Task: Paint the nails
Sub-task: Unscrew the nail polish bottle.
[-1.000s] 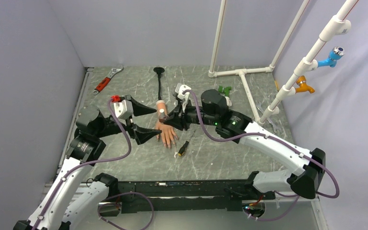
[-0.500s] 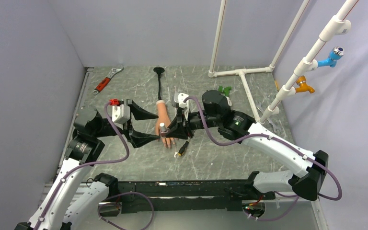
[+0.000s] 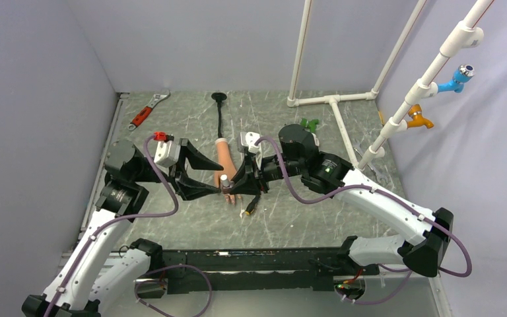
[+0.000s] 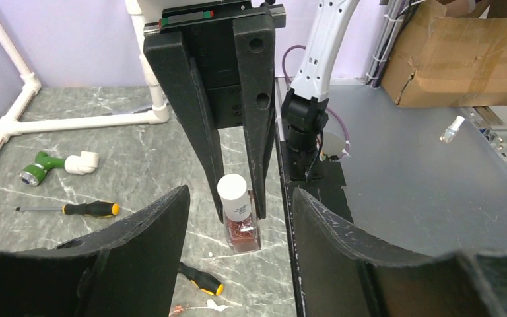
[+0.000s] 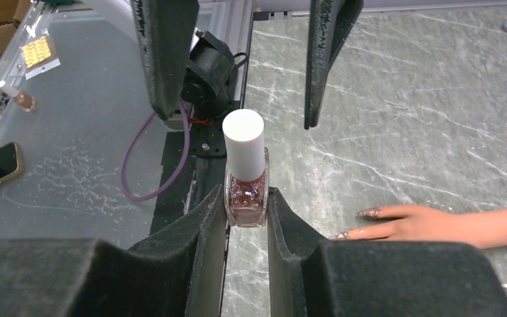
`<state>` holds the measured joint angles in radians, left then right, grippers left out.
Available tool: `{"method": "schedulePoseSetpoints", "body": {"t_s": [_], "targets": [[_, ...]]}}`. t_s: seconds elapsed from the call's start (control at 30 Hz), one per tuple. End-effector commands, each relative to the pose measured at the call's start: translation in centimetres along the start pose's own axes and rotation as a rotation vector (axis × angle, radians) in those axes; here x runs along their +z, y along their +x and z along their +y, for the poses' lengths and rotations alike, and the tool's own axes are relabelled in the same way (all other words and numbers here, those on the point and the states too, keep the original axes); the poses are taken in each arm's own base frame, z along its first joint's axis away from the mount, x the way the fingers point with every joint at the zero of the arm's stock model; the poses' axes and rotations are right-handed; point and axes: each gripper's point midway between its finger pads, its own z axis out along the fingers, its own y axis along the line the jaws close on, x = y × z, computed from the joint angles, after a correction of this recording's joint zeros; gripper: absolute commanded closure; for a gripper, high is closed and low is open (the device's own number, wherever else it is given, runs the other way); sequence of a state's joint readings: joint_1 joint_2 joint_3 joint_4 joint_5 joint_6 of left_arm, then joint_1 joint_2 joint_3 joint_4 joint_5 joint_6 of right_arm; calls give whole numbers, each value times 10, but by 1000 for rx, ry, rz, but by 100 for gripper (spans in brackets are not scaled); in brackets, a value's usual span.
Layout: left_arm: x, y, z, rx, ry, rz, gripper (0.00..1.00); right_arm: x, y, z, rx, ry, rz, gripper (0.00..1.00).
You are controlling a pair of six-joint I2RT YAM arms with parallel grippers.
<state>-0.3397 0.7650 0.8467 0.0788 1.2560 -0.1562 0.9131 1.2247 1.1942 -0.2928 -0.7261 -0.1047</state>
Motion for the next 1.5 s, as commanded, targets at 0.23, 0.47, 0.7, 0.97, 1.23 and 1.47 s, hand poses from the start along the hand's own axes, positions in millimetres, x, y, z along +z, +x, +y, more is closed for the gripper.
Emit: {"method": "schedulePoseSetpoints", "body": {"t_s": [0.23, 0.47, 0.7, 0.97, 1.23, 1.47], "targets": [[8, -1, -9, -5, 88, -6, 49, -2, -30, 4, -79, -33, -73, 100], [11, 2, -10, -13, 98, 2, 53, 0, -31, 3, -78, -38, -76, 100], [12, 5, -8, -13, 82, 6, 76, 2, -33, 3, -78, -47, -78, 100], [12, 7, -6, -9, 57, 13, 100, 0, -37, 0, -87, -16, -93, 100], [12, 8, 25, -47, -126, 9, 100, -5, -47, -42, -51, 232, -134, 100], [2, 12, 62, -74, -351, 3, 100, -4, -62, -82, 16, 432, -185, 100]]}}
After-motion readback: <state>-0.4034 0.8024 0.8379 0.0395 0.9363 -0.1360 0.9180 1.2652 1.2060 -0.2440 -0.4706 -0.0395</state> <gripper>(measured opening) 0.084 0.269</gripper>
